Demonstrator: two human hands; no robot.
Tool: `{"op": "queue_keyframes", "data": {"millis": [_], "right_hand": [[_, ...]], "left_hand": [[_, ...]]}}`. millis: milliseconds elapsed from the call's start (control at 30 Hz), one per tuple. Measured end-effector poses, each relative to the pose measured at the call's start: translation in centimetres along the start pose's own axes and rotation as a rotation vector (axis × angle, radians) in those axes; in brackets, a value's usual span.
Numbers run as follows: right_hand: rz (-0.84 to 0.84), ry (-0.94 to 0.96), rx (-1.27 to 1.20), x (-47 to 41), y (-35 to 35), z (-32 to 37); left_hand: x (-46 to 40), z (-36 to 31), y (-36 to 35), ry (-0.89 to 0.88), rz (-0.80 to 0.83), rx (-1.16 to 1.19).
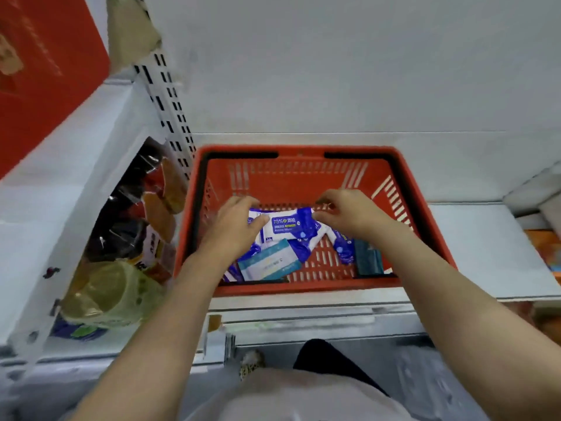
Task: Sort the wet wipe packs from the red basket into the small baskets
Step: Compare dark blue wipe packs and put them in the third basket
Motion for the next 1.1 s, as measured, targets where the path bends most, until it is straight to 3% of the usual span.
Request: {"op": "queue_keyframes", "data": {"millis": [300,600,833,933,1100], "right_hand": [[0.322,0.002,0.213,-9.8,-7.0,1.0],[0.289,0.016,0.366,-10.7,-8.1,-0.2],[0.261,-0.226,-0.069,-9.0,-2.5,-4.0],[0.256,-0.248,-0.253,-7.6,-0.1,-5.1],[0.211,-0.272,-0.47,-4.6,1.9,-5.9]], "left_hand": [[-2.0,1.8,-0.9,0.088,0.216,-0.063],[-4.7,1.2,-0.6,0.103,0.353,-0.208],[-9.8,2.2,-2.6,0.105,0.396,-0.308],[-10.5,3.3,-4.4,0.126,0.483,-0.377],[-10.7,3.0,-5.9,0.113,0.449,-0.583]]}}
Point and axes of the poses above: each hand's wrist, its own x-axis away from the middle knuckle, its own y-axis out of the back of the hand, z = x × y, the point moved 1 cm from there along -x, towards the middle knuckle, and after that the axes turned 1 degree about -y, right-handed, at the moved point
